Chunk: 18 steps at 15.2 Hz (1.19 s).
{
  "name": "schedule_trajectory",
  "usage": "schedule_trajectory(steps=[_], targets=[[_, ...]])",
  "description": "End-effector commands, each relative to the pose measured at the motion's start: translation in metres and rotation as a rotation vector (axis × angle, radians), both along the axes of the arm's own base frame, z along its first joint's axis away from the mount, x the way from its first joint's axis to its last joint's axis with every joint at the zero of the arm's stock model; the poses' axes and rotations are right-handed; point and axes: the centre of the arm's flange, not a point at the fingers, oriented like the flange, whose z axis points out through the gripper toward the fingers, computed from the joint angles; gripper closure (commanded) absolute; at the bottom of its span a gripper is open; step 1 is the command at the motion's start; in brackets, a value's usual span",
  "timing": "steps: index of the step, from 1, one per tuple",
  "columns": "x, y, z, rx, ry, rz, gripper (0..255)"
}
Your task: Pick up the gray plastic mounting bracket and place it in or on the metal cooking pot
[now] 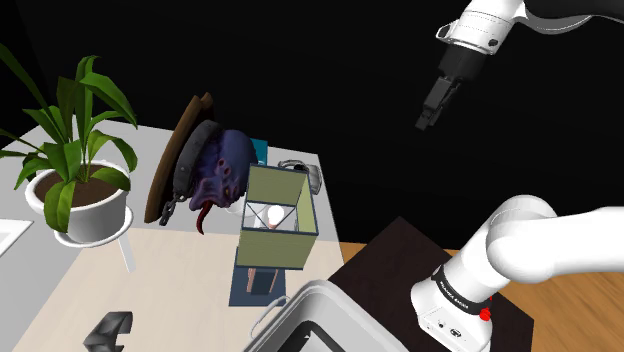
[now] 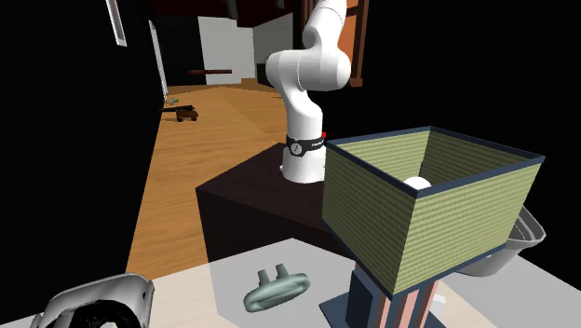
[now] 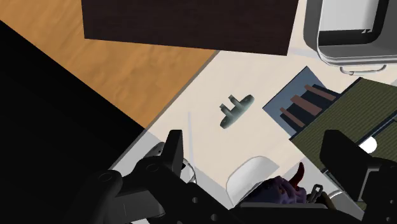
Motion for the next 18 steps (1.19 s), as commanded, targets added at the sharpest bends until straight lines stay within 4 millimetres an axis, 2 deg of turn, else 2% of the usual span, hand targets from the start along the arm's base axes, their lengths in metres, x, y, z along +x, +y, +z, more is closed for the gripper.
schedule_trajectory(steps=[1,18], targets=[[0.000,0.000,0.000,0.000,0.000,0.000,0],[0.040,0.085,-0.206,-0.080,-0.039,-0.151,0]])
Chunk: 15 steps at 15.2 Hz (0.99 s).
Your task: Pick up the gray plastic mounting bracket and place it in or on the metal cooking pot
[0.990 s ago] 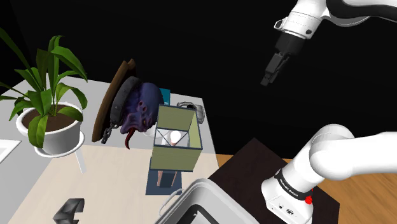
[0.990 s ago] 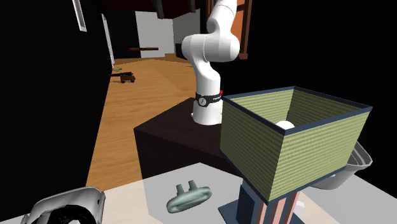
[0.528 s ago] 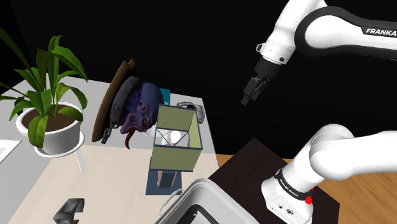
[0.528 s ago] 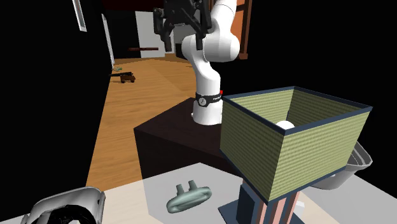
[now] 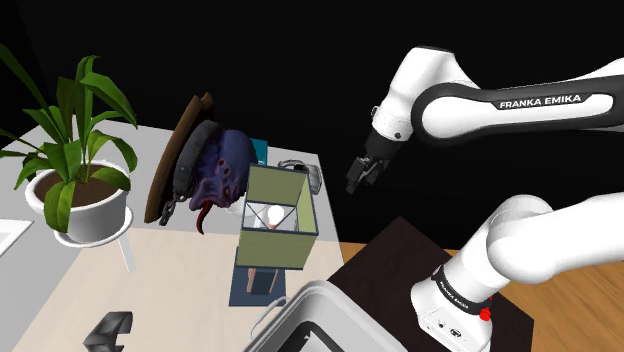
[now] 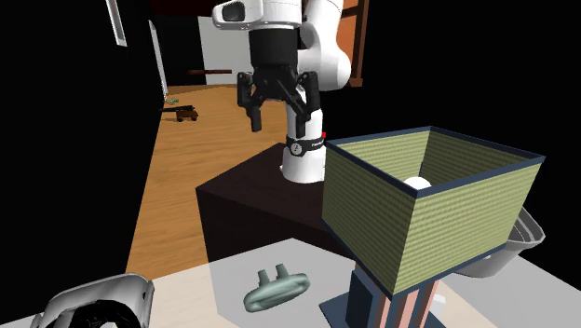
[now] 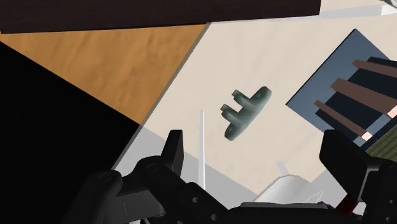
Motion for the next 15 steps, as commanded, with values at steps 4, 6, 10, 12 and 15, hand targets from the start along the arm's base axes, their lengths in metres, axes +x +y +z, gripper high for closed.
schedule_trajectory(steps=[4,6,10,12,15], targets=[[0.014,0.023,-0.061,-0.023,-0.015,-0.045,0],[0.020,0.031,-0.085,-0.032,-0.020,-0.063,0],[0.034,0.045,-0.134,-0.051,-0.029,-0.098,0],[0.041,0.052,-0.159,-0.060,-0.033,-0.116,0],[0.053,0.061,-0.196,-0.074,-0.040,-0.143,0]])
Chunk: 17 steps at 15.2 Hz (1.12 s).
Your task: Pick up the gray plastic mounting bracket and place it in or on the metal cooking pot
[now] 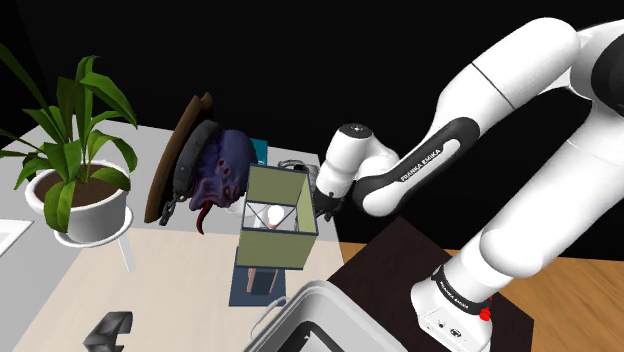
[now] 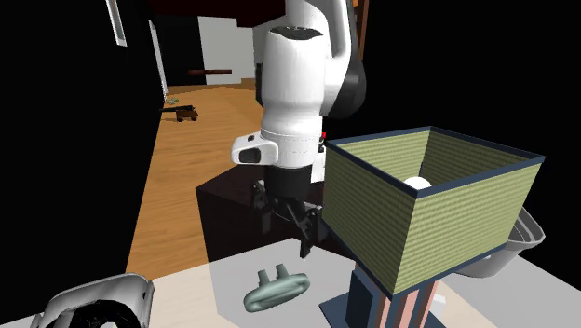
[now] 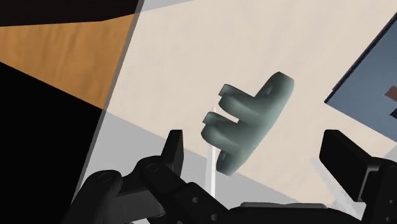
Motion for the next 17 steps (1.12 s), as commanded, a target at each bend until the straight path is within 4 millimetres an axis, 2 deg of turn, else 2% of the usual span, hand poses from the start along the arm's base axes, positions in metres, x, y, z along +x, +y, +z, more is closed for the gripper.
schedule_trajectory(steps=[1,2,9,17], targets=[[0.004,0.009,-0.024,-0.009,-0.008,-0.013,0],[0.008,0.011,-0.035,-0.013,-0.010,-0.021,0],[0.010,0.009,-0.072,-0.013,-0.010,-0.021,0],[0.010,0.009,-0.075,-0.013,-0.010,-0.021,0]])
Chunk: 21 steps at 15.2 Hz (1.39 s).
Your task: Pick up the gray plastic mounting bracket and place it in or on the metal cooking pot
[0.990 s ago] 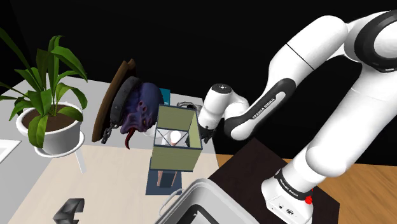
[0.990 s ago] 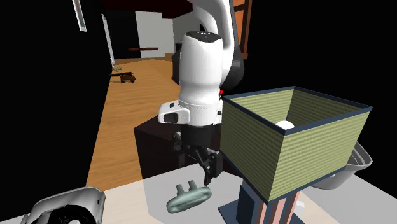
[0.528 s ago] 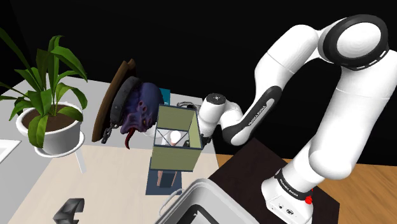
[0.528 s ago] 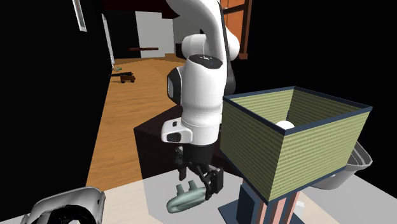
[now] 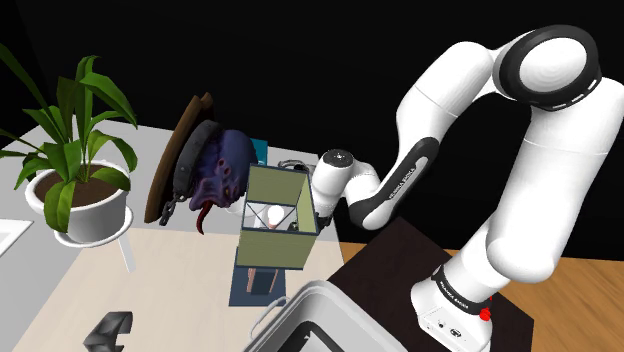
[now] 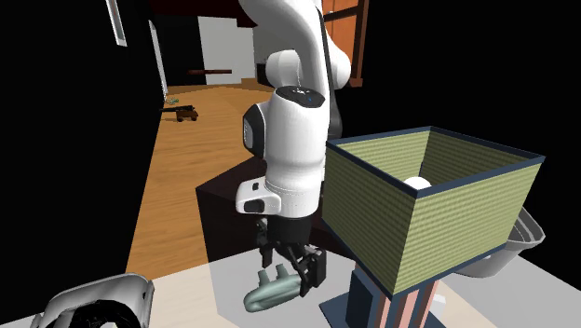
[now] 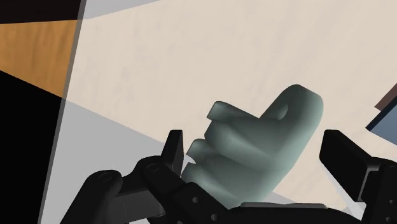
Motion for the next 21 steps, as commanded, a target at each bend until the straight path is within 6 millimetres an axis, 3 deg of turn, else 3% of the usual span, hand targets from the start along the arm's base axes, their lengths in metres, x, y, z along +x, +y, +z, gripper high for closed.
schedule_trajectory(steps=[1,2,11,21], targets=[[0.000,0.000,0.000,0.000,0.000,0.000,0],[0.000,0.000,0.000,0.000,0.000,0.000,255],[0.000,0.000,0.000,0.000,0.000,0.000,255],[0.000,0.000,0.053,0.000,0.000,0.000,255]])
